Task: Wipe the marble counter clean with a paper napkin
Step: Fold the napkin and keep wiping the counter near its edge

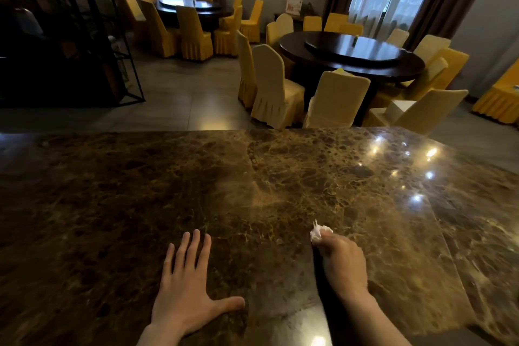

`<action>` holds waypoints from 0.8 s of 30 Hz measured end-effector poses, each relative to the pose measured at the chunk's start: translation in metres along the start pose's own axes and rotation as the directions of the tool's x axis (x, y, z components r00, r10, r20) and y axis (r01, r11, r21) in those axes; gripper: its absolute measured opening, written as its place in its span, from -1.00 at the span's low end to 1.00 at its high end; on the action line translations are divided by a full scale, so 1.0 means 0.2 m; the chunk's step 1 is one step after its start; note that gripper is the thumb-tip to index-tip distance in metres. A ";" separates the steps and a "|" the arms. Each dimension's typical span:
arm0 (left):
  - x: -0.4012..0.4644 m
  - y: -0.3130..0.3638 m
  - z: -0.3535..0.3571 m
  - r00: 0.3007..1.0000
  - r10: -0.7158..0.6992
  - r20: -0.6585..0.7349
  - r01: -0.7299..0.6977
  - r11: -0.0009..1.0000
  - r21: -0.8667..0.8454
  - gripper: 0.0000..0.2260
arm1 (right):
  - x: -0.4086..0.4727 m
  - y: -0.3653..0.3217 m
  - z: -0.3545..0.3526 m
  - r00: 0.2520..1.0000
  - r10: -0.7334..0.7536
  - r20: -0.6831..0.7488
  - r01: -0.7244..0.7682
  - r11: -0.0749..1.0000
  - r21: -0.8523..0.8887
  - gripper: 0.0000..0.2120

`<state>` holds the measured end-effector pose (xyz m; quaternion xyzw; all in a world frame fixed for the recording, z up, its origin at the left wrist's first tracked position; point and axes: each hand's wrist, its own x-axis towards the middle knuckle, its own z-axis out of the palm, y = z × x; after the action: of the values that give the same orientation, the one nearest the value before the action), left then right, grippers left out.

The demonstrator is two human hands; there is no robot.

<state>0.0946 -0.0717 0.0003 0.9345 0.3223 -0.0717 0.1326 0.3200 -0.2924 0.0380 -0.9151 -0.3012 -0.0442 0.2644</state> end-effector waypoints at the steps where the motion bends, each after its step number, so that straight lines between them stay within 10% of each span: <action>1: 0.00 0.00 0.00 1.000 0.001 -0.003 -0.001 1.000 0.004 0.36 | 0.01 -0.05 0.04 0.999 0.040 0.012 -0.039 0.997 -0.070 -0.77; 8: 0.01 -0.01 0.02 1.000 -0.002 -0.005 0.002 1.000 0.027 0.35 | -0.24 -0.21 0.09 0.777 -0.559 0.288 0.537 0.828 0.160 -0.87; 12: 0.00 -0.01 0.03 1.000 0.000 -0.030 0.001 1.000 0.015 0.35 | -0.16 0.10 -0.10 0.987 -0.161 -0.001 0.161 0.984 0.074 -0.78; 15: 0.01 -0.01 0.03 1.000 0.003 -0.027 -0.003 1.000 0.014 0.34 | -0.13 0.04 0.00 0.997 0.075 -0.001 -0.075 0.992 -0.097 -0.84; 21: 0.00 -0.03 0.05 0.999 0.003 -0.054 -0.002 0.999 0.033 0.33 | -0.34 -0.27 0.15 0.891 -0.405 0.205 0.382 0.913 0.144 -0.94; 24: -0.01 -0.03 0.05 0.998 0.001 -0.070 0.001 1.000 0.031 0.31 | -0.28 -0.15 0.04 0.942 -0.281 0.182 0.277 0.960 0.049 -0.89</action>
<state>0.0881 -0.0708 -0.0096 0.9385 0.3256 -0.0436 0.1068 0.2561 -0.2973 0.0314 -0.8602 -0.4518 0.0083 0.2364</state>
